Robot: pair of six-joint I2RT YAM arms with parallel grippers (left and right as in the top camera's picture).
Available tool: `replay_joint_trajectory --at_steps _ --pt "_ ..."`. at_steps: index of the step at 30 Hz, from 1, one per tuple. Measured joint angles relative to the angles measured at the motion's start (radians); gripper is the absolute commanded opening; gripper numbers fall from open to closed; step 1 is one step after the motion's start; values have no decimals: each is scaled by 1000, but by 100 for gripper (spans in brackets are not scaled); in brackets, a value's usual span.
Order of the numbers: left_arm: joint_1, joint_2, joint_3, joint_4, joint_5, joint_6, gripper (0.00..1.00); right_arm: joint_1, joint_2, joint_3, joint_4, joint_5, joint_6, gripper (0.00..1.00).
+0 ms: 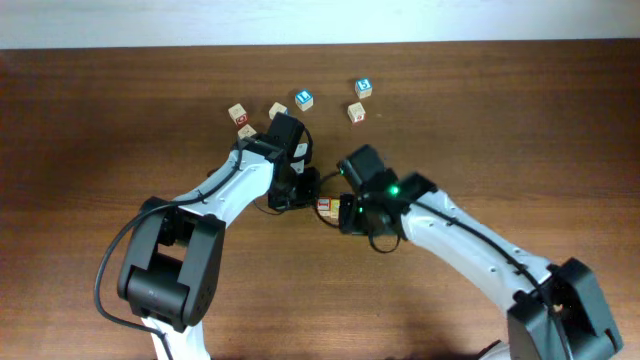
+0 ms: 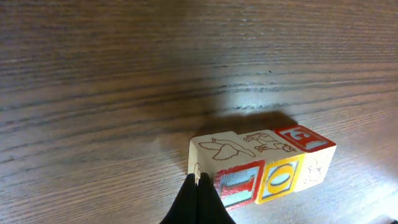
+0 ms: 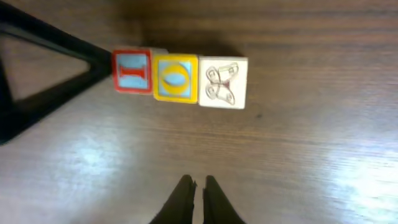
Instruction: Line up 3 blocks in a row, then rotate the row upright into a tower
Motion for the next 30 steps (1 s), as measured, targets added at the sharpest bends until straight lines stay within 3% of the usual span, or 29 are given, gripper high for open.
replay_joint_trajectory --at_steps 7,25,30 --pt "0 0 0 0 0 0 0 2 25 -98 168 -14 84 4" --pt "0 0 0 1 -1 3 0 2 102 -98 248 -25 130 4" --pt "0 0 0 1 -1 3 0 1 114 -98 248 -29 133 24"
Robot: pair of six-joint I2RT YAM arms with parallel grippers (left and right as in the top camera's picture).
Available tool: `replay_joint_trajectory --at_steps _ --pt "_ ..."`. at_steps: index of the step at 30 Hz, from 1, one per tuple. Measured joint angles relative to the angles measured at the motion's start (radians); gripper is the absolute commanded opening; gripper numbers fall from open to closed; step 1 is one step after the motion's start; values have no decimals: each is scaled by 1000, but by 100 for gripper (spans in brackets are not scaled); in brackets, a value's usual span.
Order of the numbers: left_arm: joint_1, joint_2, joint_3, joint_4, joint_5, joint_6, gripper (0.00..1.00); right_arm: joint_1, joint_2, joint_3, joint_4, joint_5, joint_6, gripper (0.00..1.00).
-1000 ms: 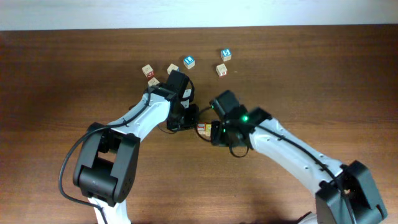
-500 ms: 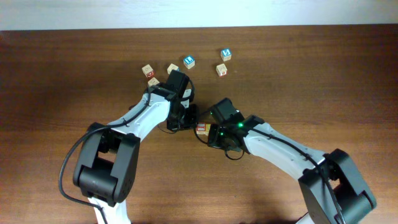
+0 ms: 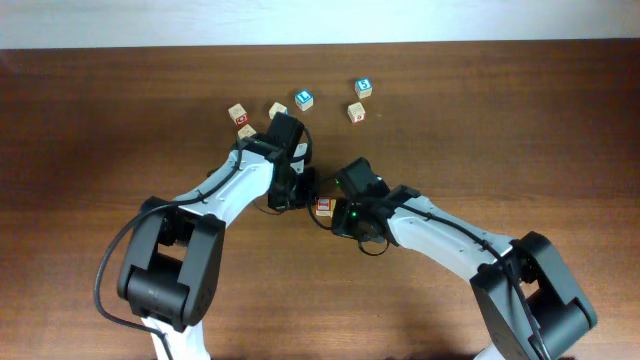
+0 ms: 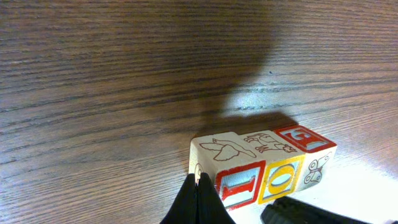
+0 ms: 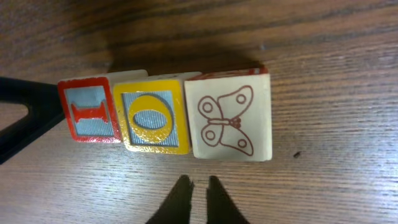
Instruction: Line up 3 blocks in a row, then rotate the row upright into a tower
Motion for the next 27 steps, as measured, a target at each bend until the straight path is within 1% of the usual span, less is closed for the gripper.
replay_joint_trajectory --at_steps 14,27 --pt "0 0 0 0 0 0 0 -37 36 0 11 -31 19 25" --pt "0 0 0 0 0 0 0 -39 40 0 52 -30 21 25"
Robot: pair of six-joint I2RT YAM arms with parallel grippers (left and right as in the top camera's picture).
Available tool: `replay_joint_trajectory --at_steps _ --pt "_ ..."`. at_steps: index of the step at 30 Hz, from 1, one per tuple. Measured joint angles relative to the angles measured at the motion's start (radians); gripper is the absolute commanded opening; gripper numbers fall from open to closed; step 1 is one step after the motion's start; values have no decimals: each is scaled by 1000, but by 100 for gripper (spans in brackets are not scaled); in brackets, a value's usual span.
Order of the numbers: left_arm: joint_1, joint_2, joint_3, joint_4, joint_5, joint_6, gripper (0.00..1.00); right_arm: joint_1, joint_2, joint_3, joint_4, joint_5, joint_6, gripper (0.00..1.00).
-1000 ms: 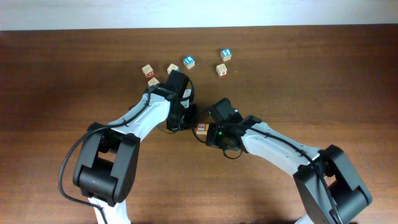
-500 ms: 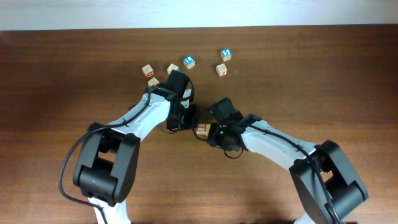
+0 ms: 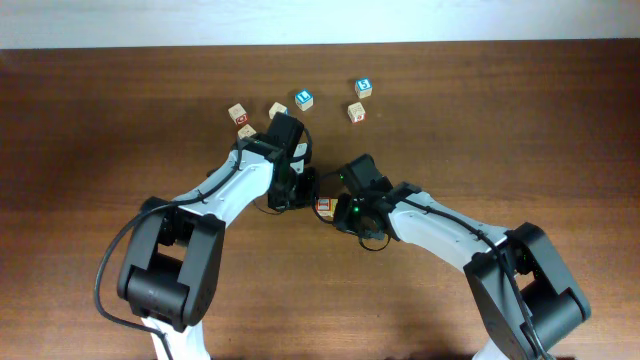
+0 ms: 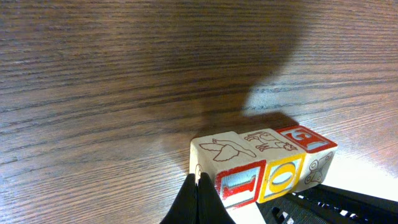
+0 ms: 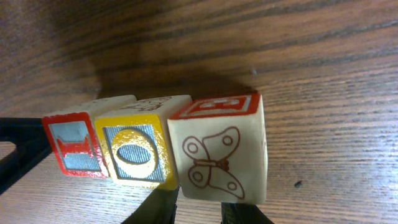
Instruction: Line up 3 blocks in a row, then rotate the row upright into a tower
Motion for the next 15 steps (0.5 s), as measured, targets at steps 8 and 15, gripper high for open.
replay_joint_trajectory --at_steps 8,15 --pt "0 0 0 0 0 0 0 0 0 0 22 0 -9 25" --pt "0 0 0 0 0 0 0 0 0 0 35 0 -32 25"
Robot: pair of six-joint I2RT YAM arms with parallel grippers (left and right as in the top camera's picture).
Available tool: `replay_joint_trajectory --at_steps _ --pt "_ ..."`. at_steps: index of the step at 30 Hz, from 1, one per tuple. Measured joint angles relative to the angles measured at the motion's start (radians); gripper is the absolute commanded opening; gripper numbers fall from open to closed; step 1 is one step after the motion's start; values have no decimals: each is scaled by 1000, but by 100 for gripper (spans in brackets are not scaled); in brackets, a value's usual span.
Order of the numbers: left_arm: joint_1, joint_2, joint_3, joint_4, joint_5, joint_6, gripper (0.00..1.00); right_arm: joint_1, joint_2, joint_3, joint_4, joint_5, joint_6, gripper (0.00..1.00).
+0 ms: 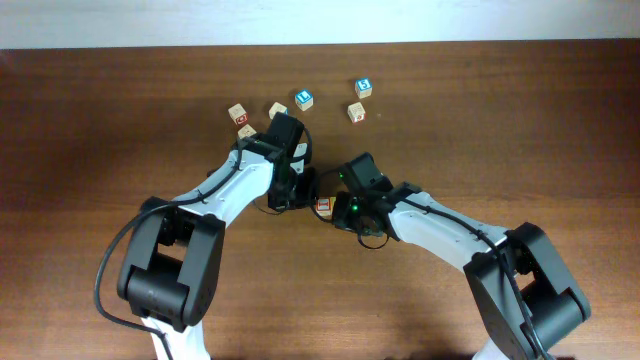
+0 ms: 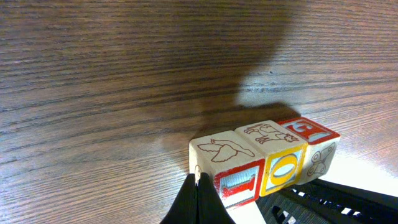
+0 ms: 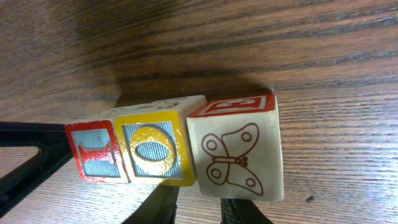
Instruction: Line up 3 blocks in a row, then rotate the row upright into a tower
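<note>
Three blocks lie touching in a row (image 1: pixel 324 206): a red-framed "I" block (image 3: pixel 94 160), a yellow "O" block (image 3: pixel 155 152) and a butterfly block (image 3: pixel 239 158). My left gripper (image 2: pixel 199 185) is shut, and its tip touches the end face of the "I" block (image 2: pixel 239 182). My right gripper (image 3: pixel 200 210) is open. Its fingers (image 3: pixel 163 205) press against the near side of the row, under the "O" block and the butterfly block. The row sits slightly skewed in the right wrist view.
Several loose blocks sit at the back of the wooden table (image 1: pixel 520 120): two beige ones (image 1: pixel 237 113), one by the left arm (image 1: pixel 277 110), two blue ones (image 1: pixel 304 99) (image 1: pixel 363 88) and a beige one (image 1: pixel 356 112). Both arms crowd the middle.
The row has turned a little: its butterfly end now lies farther from my right gripper. The left gripper's tip stays on the "I" block's end. The right fingers are still spread against the row.
At first my right gripper hung back from the row, its fingers nearly together, with the left tip at the "I" end. Then it was closer. Then its fingers were spread against the row's near side. Now the row is slightly turned.
</note>
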Motion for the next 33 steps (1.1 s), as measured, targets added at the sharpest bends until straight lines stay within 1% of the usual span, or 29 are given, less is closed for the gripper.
replay_joint_trajectory --at_steps 10,13,15,18,19,23,26,28,33 --pt "0 0 0 0 0 0 0 0 0 0 26 -2 -50 25" --pt "0 0 0 0 0 0 0 0 0 0 26 -17 -69 20" --pt "0 0 0 0 0 0 0 0 0 3 10 -37 -84 19" --pt "0 0 0 0 0 0 0 0 -5 34 -84 -57 -105 20" --pt "0 0 0 0 0 0 0 -1 -18 47 -107 -56 -115 23" --pt "0 0 0 1 -1 0 0 -2 -97 102 -160 19 -161 27" --pt "0 0 0 1 -1 0 0 -3 -100 109 -131 98 -216 29" --pt "0 0 0 1 -2 0 0 -3 -80 110 -68 139 -257 29" --pt "0 0 0 1 -5 0 0 -4 14 111 49 179 -324 29"
